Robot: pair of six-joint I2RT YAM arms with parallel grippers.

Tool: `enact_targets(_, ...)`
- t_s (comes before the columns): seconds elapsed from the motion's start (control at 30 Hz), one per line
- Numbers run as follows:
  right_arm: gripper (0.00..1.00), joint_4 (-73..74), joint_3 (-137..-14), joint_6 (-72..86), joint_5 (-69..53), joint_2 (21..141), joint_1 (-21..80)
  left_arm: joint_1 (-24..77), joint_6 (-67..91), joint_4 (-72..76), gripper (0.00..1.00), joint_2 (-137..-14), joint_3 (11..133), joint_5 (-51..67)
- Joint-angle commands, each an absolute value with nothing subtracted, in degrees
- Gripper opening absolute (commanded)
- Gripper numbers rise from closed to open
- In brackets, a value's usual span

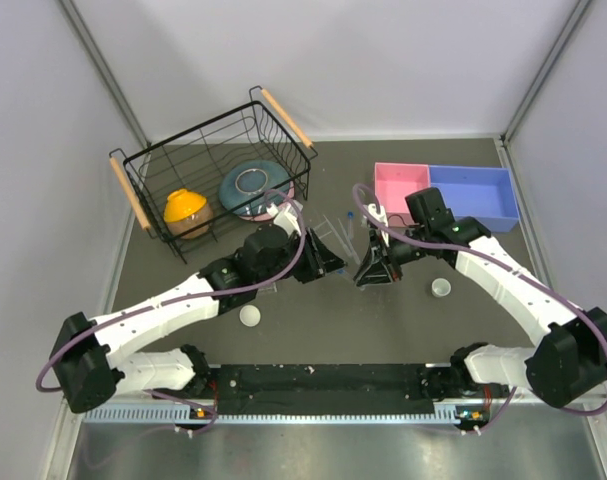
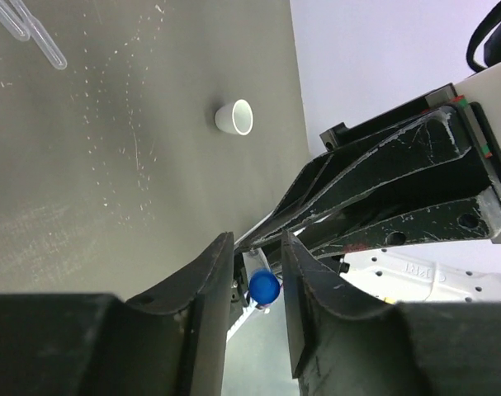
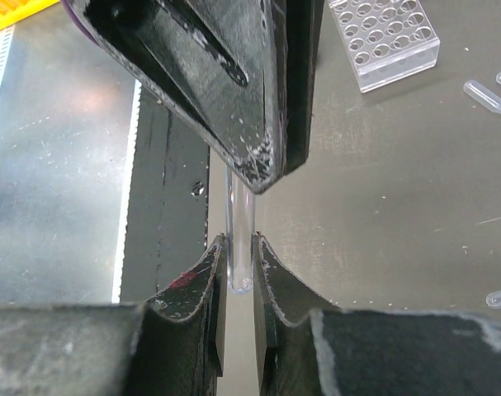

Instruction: Organize the chemistry lab equipment

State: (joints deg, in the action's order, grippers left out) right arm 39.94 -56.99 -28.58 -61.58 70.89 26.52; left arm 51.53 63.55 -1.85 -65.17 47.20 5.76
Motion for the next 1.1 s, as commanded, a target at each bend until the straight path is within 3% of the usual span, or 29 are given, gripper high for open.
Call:
enact_targets(0.0, 0.14, 38.4, -57.2, -30.4, -63.5, 70.1, 27.2, 52.5, 60.6, -3.3, 0.30, -66.9, 51.2, 6.8)
enact_targets(0.13, 0.14, 38.4, -57.2, -30.5, -63.4, 70.4, 27.2, 52.6, 60.0, -3.5, 0.11, -67.9, 51.9, 7.8)
enact_targets(0.33, 0.15, 38.3, -57.1, -30.7, -62.8, 70.7, 27.2, 52.7, 58.2, -4.1, 0.00, -66.9, 51.2, 9.5)
enact_targets(0.43, 0.28, 38.3, -57.0, -30.8, -62.4, 70.5, 27.2, 52.7, 57.2, -4.3, 0.00, -64.3, 48.9, 8.6)
enact_targets(0.47, 0.43, 38.3, -56.9, -30.9, -62.2, 70.4, 27.2, 52.6, 56.9, -4.7, 0.00, -63.4, 48.2, 7.9)
enact_targets(0.7, 0.95, 38.7, -56.0, -32.7, -54.5, 66.7, 26.7, 52.6, 50.0, -19.7, 0.00, -52.7, 45.3, -3.7)
enact_targets(0.93, 0.99, 38.6, -53.0, -33.2, -52.2, 60.3, 18.0, 52.5, 41.0, -36.4, 0.00, -40.3, 46.0, -19.6)
enact_targets(1.07, 0.99, 38.5, -51.5, -33.0, -49.3, 59.6, 15.0, 52.0, 36.5, -40.7, 0.00, -40.6, 49.1, -25.6)
